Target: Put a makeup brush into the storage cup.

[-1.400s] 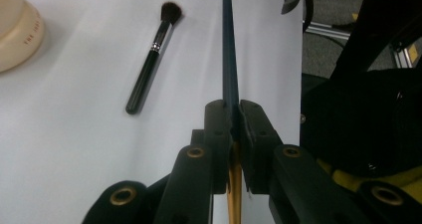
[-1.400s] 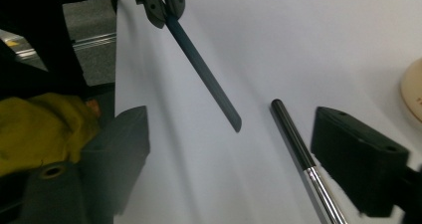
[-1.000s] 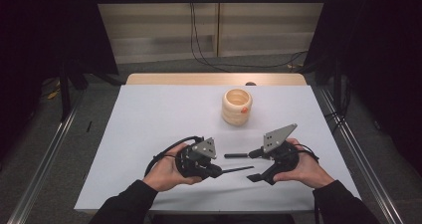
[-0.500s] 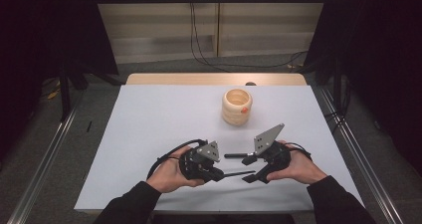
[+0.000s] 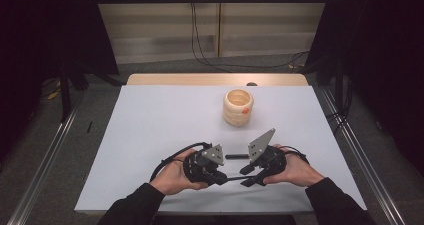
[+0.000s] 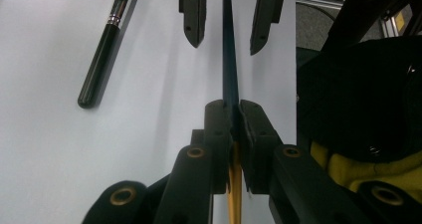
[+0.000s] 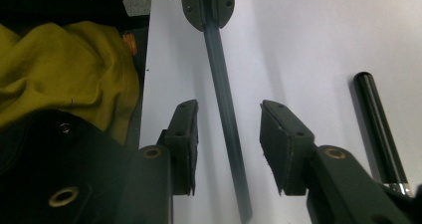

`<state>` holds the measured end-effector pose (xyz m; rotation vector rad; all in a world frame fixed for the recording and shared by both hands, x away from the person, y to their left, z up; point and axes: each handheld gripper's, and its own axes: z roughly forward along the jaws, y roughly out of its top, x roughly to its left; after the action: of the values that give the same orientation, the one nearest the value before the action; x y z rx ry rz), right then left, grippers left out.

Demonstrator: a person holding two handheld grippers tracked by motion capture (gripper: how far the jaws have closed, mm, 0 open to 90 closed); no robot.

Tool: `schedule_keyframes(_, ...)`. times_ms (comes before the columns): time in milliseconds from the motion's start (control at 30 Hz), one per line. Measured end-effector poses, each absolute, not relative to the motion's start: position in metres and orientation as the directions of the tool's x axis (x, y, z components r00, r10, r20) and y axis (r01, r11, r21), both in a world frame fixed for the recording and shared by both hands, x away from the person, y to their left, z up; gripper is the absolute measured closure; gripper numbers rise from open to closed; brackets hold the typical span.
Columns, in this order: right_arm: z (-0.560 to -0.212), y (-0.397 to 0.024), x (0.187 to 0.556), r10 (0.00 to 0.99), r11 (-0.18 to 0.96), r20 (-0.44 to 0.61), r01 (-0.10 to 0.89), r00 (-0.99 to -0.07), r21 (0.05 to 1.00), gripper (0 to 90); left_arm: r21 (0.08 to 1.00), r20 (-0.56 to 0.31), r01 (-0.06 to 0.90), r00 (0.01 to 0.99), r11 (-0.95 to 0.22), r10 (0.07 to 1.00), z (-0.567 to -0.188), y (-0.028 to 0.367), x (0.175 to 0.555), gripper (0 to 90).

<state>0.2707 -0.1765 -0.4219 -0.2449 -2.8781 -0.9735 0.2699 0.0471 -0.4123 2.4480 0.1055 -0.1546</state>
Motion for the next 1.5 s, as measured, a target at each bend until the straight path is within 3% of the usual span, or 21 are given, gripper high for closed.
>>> schedule_keyframes(733,-0.431,-0.169,0.268,0.081,0.804,0.149,0.154,-0.985,0.575,81.8,0.627,-0.157,0.117,0.987,-0.770,0.023,-0.415,0.040,0.270,83.3)
schedule_keyframes(900,-0.433,-0.167,0.267,0.062,0.815,0.146,0.135,-0.987,0.564,83.6,0.612,-0.169,0.107,0.986,-0.784,0.003,-0.416,0.040,0.271,83.3)
schedule_keyframes(1267,-0.432,-0.170,0.267,0.059,0.810,0.137,0.128,-0.989,0.572,84.4,0.648,-0.194,0.166,0.980,-0.743,0.049,-0.420,0.043,0.275,81.4)
schedule_keyframes(1333,-0.432,-0.170,0.268,0.060,0.803,0.126,0.123,-0.990,0.584,84.4,0.651,-0.194,0.175,0.979,-0.738,0.061,-0.419,0.046,0.277,80.0)
schedule_keyframes(1500,-0.432,-0.171,0.267,0.057,0.803,0.139,0.128,-0.989,0.582,84.4,0.659,-0.188,0.184,0.979,-0.729,0.077,-0.419,0.048,0.277,63.6)
